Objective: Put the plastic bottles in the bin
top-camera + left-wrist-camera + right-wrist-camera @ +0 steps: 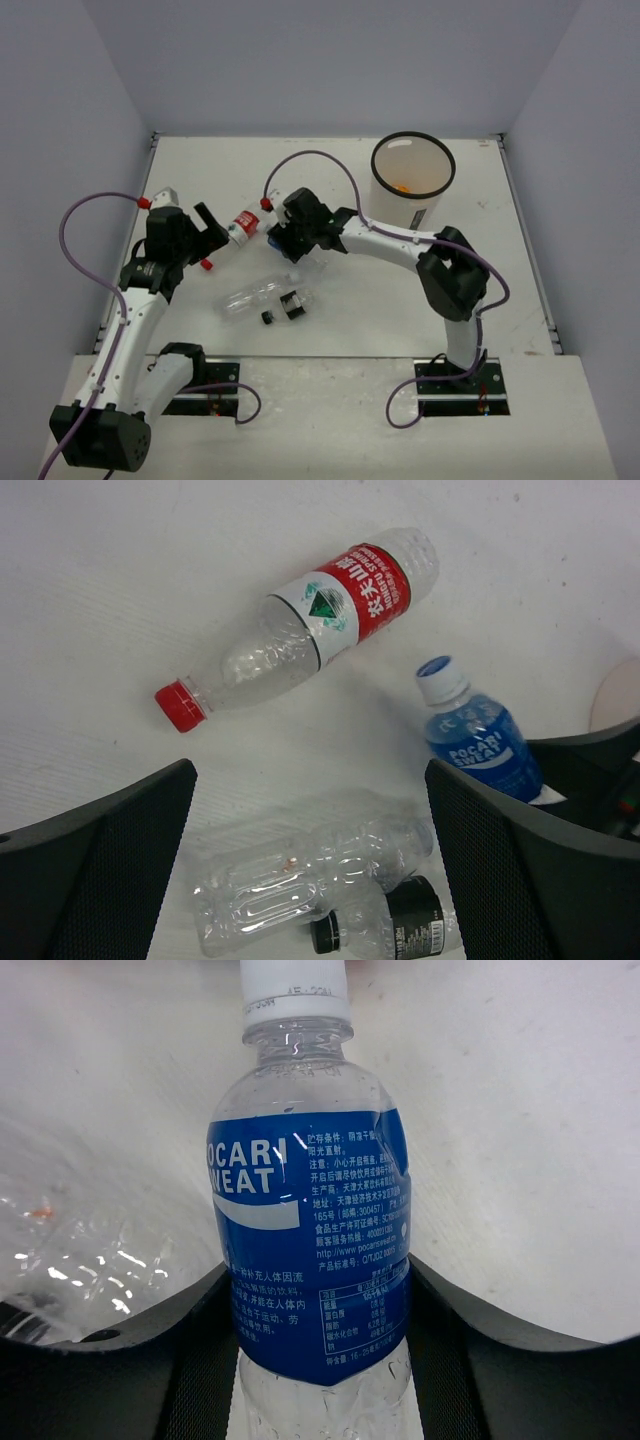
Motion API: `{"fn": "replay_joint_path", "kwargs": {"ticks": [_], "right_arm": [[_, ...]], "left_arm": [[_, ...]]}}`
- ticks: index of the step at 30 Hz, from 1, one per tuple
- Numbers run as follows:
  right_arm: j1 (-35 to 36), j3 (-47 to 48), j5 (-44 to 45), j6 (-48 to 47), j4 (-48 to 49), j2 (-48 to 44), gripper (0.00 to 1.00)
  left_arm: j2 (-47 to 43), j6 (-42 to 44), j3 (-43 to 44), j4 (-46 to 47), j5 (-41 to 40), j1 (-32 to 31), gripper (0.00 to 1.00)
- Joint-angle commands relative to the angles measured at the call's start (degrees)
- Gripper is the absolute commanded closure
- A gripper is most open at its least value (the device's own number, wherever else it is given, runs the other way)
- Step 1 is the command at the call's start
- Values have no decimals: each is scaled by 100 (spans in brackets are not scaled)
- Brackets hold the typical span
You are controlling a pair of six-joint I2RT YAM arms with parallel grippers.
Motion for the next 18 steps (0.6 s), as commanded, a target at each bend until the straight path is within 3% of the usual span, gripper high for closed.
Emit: {"fn": "replay_joint_path", "kwargs": {"ticks": [1,10,13,16,18], "right_arm": [[51,-93,639,74,225,-1379,68],[-75,-90,2122,-48,501,-3435,69],[-472,-182,2364,-105,1045,-4017,73],[-1521,-304,2047,232,1508,-4443,74],[-1770,-476,2035,306,1916,-4608,73]], "left_arm": [[-18,-16,-43,33,-69,38,0],[137,11,19,135,68,38,0],[137,19,27,152,93,47,0],[125,79,51,137,144,38,0],[111,108,72,116,155,38,0]]}}
